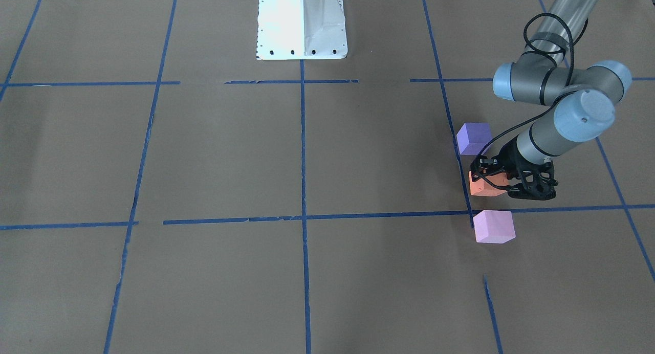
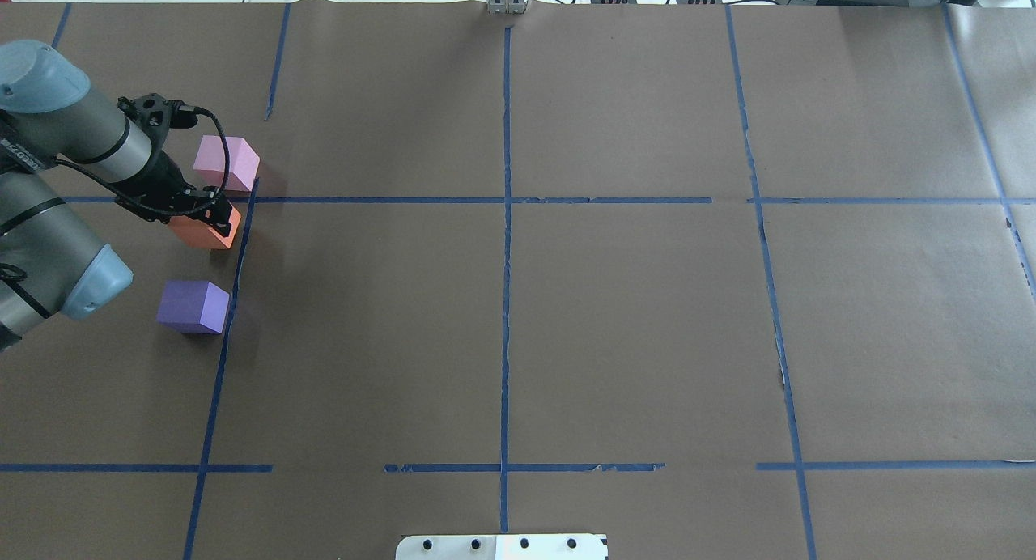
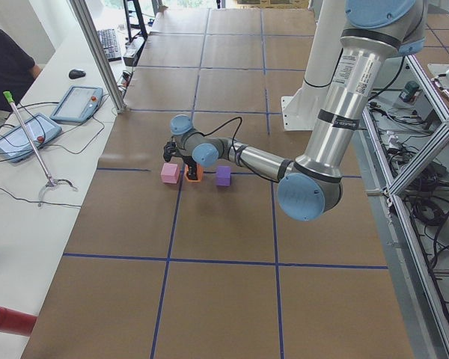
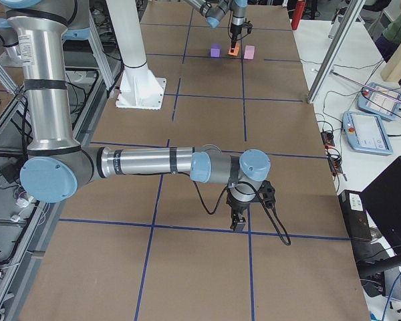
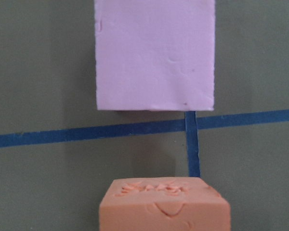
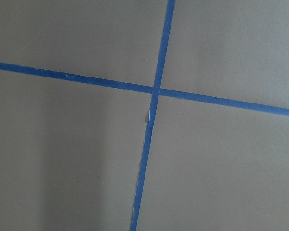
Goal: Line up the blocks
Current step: 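Lower the orange cube into line between the pink and purple cubes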
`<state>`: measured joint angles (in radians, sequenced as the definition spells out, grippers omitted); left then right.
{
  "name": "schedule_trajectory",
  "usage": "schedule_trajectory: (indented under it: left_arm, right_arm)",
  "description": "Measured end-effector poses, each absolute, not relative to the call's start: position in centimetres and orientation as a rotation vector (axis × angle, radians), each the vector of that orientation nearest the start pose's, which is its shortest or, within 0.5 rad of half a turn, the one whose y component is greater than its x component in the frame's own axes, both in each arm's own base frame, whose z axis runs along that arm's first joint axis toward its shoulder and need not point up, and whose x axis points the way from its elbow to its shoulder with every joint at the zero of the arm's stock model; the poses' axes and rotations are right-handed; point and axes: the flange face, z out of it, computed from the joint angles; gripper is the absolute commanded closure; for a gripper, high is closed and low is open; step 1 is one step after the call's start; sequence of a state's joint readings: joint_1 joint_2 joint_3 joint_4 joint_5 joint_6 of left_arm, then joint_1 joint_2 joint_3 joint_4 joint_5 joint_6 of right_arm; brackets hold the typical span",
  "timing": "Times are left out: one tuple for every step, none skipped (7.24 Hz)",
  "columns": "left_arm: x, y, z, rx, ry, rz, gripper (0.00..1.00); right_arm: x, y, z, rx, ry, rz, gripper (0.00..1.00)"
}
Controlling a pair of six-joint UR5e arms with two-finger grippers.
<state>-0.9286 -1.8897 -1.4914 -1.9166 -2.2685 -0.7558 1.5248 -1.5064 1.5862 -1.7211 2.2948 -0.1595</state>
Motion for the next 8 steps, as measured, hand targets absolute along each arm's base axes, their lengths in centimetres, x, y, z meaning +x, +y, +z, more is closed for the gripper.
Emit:
schedule_trajectory:
  left_arm:
    - [32.76,-55.35,48.26,-0.009,0.877,0.094,0.73]
    - [32.8,-55.33,48.34,-0.011,0.877,0.088,0.73]
    - [32.9,-55.32,48.52,-0.013,0.877,0.085,0.73]
    - [33.04,-55.31,48.79,-0.015,0.877,0.085,0.73]
    - [33.17,-55.27,48.93,-0.015,0.877,0.086,0.73]
    - [33.28,-55.22,48.97,-0.015,0.877,0.087,0.72]
    - [33.42,-55.15,49.03,-0.016,0.876,0.089,0.69]
    - [33.59,-55.06,49.1,-0.018,0.875,0.09,0.62]
  right_arm:
    - [4.37,-51.51,63.68,-0.026,-0.727,-0.171,0.0]
    - [4.37,-51.51,63.68,-0.026,-0.727,-0.171,0.0]
    - [4.37,-51.51,63.68,-0.026,-0.727,-0.171,0.0]
    - [4.37,-51.51,63.68,-0.026,-0.727,-0.171,0.0]
    - [4.37,-51.51,63.68,-0.026,-0.727,-0.171,0.0]
    - [4.37,-51.51,63.68,-0.026,-0.727,-0.171,0.0]
    - [4.37,-51.51,63.68,-0.026,-0.727,-0.171,0.0]
    - [4.37,-51.51,63.68,-0.026,-0.727,-0.171,0.0]
